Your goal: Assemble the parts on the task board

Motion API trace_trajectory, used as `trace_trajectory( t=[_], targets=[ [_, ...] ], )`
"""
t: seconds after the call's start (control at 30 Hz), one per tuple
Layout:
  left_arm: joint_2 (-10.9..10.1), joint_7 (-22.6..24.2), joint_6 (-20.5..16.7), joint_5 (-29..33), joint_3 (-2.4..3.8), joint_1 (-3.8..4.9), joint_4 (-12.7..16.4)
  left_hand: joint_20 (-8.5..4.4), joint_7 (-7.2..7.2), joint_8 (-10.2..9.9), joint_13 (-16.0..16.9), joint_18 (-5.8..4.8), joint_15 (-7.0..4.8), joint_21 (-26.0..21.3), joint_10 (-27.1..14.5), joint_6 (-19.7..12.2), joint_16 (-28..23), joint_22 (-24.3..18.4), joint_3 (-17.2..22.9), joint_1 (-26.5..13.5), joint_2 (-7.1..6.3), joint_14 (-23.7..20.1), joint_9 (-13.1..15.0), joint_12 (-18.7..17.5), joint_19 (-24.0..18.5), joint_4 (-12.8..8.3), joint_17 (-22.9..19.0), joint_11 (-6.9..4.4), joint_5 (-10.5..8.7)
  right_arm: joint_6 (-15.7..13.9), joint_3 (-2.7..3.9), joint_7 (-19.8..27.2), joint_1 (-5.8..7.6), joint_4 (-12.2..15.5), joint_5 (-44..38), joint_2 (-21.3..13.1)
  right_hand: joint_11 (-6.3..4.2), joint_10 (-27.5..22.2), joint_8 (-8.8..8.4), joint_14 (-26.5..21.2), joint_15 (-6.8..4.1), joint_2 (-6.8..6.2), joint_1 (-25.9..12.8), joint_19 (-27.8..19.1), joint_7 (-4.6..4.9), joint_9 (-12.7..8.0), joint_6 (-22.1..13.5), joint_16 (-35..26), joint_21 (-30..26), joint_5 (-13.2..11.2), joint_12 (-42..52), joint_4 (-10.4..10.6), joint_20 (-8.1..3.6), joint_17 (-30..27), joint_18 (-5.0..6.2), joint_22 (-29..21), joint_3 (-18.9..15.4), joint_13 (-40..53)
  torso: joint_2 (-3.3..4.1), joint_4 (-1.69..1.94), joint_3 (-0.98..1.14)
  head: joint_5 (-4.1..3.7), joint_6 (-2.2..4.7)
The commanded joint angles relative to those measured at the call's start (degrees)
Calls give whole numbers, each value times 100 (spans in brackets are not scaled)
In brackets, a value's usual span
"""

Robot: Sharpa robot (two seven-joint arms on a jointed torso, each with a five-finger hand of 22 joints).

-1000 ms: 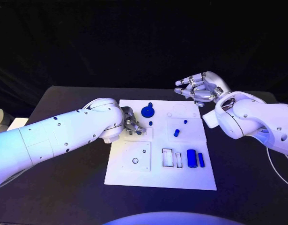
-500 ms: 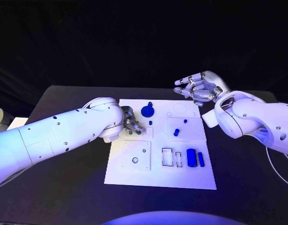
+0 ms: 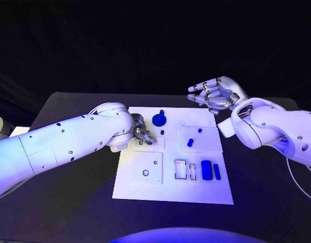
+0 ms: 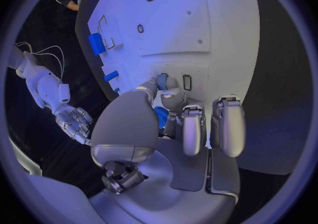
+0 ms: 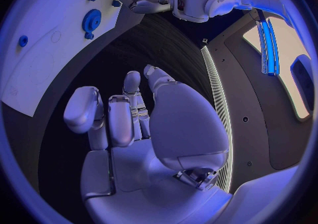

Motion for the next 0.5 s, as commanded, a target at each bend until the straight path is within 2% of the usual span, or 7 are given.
trace_trajectory(
  t=[0.03, 0.23, 0.5],
  targets=[
    [25, -419, 511, 1, -25, 6, -48, -26, -24, 3, -6, -41, -3, -26, -3, 47, 18, 1065, -59, 175, 119, 604, 0, -31, 388, -15, 1509, 2, -11, 78, 0, 18, -4, 1, -55, 11, -14, -18, 23, 172, 33, -7, -64, -22, -2, 9, 17, -26, -22, 18, -13, -8, 14, 5, 76, -6, -33, 1, 0, 8, 1, -7, -3],
    [128, -457, 845, 1, -23, 68, -166, -24, -23, -30, -16, -42, -2, -23, -1, 56, 18, 1069, -174, 215, 149, 604, -10, -40, 389, -44, 1509, 3, -11, 89, -1, 14, -4, -7, -56, 25, -14, -18, 23, 172, 33, -7, -64, -22, -2, 9, 17, -26, -22, 18, -13, -8, 14, 5, 76, -6, -33, 1, -2, 5, 1, -6, -5],
    [217, -492, 1053, 1, -22, 113, -299, -23, -23, -60, -18, -42, -1, -23, 2, 66, 18, 1072, -272, 255, 187, 604, -18, -43, 389, -70, 1509, 3, -11, 94, -1, 9, -4, -17, -57, 39, -16, -18, 25, 174, 32, -7, -63, -21, -4, 10, 20, -28, -28, 17, -17, -10, 14, 6, 77, -12, -41, -7, 0, 8, 2, -3, -5]
  ],
)
